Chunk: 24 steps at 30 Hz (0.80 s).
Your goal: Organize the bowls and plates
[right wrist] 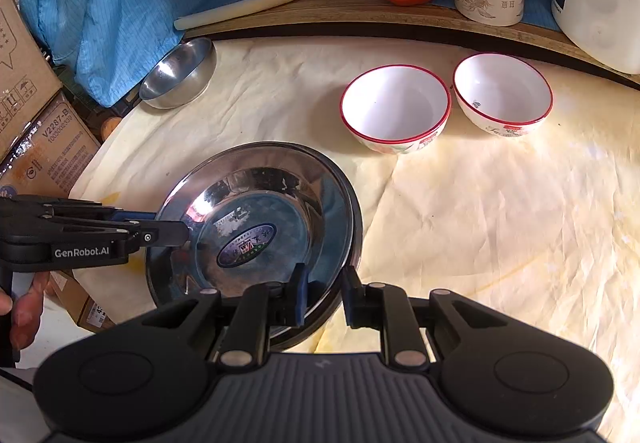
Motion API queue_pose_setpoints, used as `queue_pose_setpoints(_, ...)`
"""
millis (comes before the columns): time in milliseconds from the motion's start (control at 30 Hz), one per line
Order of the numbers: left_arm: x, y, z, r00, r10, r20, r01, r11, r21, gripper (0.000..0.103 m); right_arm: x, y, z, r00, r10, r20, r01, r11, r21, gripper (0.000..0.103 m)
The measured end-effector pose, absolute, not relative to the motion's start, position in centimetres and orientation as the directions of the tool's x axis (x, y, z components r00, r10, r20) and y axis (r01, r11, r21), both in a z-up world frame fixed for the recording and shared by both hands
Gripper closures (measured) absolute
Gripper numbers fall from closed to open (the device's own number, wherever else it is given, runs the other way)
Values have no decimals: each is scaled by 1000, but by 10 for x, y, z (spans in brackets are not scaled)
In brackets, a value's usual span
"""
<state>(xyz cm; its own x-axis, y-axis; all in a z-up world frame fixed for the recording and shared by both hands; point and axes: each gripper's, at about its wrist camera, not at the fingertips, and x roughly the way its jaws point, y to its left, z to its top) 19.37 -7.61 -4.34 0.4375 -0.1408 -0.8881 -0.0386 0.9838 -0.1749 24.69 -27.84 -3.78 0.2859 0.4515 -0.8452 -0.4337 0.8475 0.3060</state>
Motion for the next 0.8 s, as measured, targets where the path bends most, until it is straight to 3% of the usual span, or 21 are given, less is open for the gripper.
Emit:
queue_pose_setpoints(667, 195, -76, -43, 437, -132, -890, -50, 984, -170, 73, 246, -278, -36, 285, 464, -838, -444, 839, 314, 83)
queue_pose_setpoints(800, 193, -74, -42, 446, -131, -885, -62, 982, -177, 64, 246, -280, -36, 288, 463, -838, -442, 841, 312, 80)
